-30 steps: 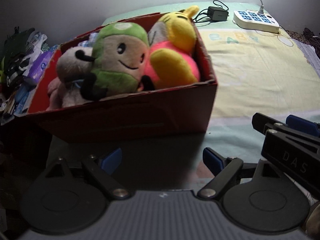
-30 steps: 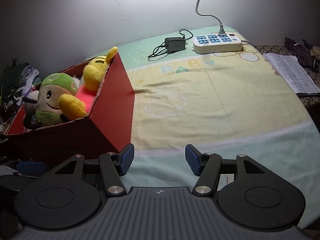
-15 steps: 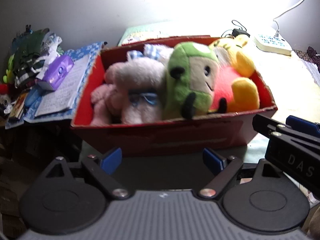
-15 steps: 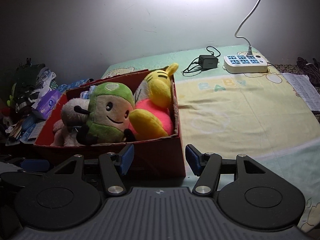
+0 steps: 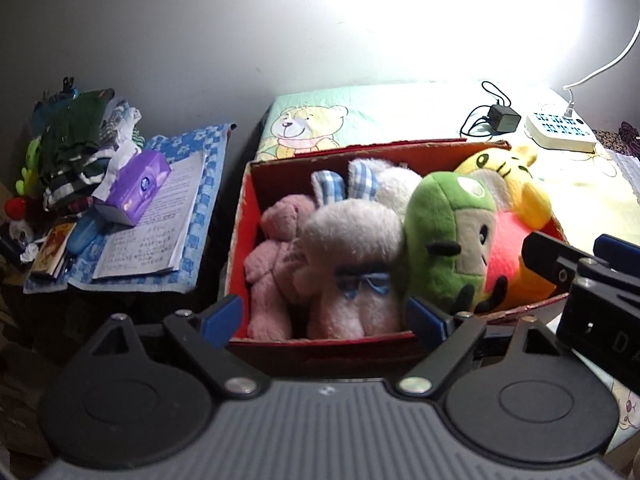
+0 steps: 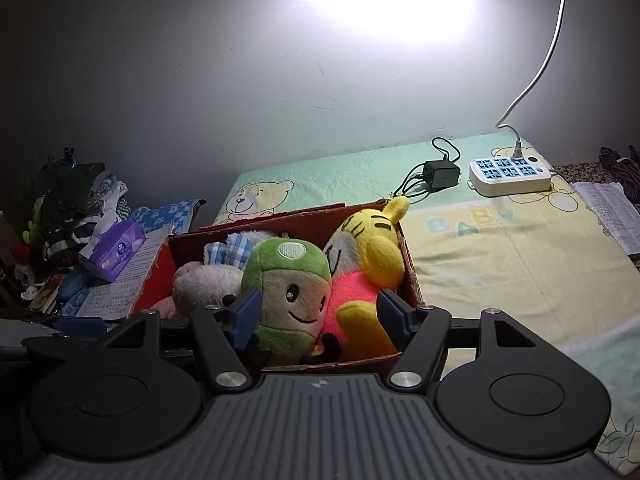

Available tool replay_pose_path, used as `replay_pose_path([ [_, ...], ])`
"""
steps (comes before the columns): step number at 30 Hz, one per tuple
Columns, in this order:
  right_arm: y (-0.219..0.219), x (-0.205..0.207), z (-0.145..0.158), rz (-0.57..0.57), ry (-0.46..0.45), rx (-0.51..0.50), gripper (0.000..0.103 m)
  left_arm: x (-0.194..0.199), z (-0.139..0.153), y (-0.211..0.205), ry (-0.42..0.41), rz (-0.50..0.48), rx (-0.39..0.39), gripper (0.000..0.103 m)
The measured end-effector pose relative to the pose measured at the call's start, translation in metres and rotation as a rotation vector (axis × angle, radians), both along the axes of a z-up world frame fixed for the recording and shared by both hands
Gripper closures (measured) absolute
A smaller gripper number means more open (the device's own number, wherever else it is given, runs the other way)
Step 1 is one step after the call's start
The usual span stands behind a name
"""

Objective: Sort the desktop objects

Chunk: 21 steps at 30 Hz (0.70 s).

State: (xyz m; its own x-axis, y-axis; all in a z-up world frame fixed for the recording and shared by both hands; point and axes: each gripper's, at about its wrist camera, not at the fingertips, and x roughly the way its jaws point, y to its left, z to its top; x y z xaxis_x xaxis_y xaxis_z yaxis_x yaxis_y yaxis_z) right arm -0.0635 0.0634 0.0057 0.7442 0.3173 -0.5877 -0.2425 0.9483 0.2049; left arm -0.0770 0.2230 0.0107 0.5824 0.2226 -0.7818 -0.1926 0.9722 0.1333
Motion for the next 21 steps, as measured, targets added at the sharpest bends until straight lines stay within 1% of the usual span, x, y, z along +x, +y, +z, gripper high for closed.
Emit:
replay_pose_path([
  [5, 0.008, 0.004, 0.007, -0.014, -0.014, -0.012, 0.031, 0.008, 0.007, 0.008, -0.016, 0.008, 0.02, 0.015],
  [8, 0.014, 0.008, 0.007, -0.014, -0.005, -0.013, 0.031, 0.013, 0.007, 0.016, -0.014, 0.032, 0.017, 0.015],
  [14, 0.027, 0.014, 0.004, -0.01, 0.002, -0.036, 0.03, 0.02, 0.003, 0.03, -0.003, 0.079, 0.043, 0.015],
  [17, 0.03, 0.018, 0.0, -0.017, 0.011, -0.049, 0.027, 0.025, -0.002, 0.036, 0.014, 0.072, 0.024, 0.015],
  [19, 0.031, 0.023, -0.004, -0.021, 0.031, -0.057, 0.026, 0.028, -0.006, 0.037, 0.03, 0.056, -0.003, 0.015],
  [21, 0.033, 0.026, -0.009, -0.019, 0.051, -0.071, 0.025, 0.031, -0.011, 0.037, 0.037, 0.049, -0.008, 0.015],
])
